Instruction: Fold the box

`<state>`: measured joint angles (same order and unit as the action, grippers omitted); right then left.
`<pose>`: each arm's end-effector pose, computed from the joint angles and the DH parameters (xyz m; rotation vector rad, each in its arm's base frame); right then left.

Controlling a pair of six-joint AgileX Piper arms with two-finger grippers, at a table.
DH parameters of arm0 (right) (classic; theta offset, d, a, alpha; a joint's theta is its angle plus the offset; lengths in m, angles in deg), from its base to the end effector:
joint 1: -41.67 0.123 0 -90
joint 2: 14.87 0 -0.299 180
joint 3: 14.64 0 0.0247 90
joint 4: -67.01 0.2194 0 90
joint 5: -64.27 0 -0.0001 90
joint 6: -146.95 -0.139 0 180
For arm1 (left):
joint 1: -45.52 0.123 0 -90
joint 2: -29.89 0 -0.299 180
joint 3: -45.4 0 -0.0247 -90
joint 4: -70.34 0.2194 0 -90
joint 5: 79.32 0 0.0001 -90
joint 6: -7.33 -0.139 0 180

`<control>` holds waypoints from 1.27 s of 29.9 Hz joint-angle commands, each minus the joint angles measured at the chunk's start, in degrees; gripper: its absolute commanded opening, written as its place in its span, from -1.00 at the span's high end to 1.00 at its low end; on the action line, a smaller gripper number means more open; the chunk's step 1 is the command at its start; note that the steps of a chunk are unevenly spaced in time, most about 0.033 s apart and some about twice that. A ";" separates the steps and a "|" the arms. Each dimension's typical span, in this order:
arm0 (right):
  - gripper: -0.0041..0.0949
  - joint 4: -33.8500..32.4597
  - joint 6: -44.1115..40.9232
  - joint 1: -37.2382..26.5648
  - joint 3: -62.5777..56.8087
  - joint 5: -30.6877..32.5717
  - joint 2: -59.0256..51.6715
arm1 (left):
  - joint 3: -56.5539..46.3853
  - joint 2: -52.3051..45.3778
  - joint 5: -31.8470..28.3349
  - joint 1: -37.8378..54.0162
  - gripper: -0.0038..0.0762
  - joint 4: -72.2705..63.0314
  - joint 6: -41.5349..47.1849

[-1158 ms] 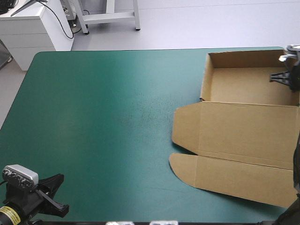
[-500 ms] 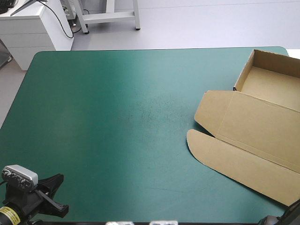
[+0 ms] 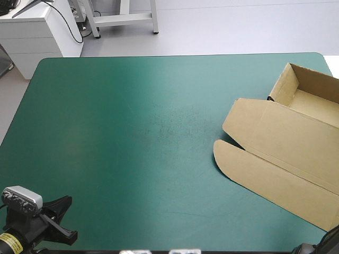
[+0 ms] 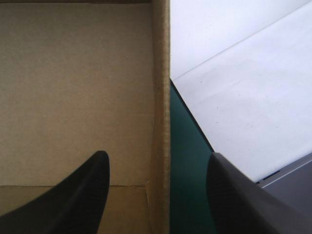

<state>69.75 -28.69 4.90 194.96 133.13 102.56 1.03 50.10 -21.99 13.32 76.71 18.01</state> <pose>0.3329 -0.2410 0.2938 0.7755 2.6288 -0.1368 0.0277 -0.0021 0.2699 0.4075 2.0985 -0.3075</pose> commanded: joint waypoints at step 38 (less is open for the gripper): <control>0.92 -0.40 5.73 47.70 -57.89 -28.58 -68.82 | 1.31 -4.59 -6.58 -0.24 0.92 -2.83 -3.55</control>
<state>70.35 -23.20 52.63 141.86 112.82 40.91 1.03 45.75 -24.73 13.32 74.27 14.61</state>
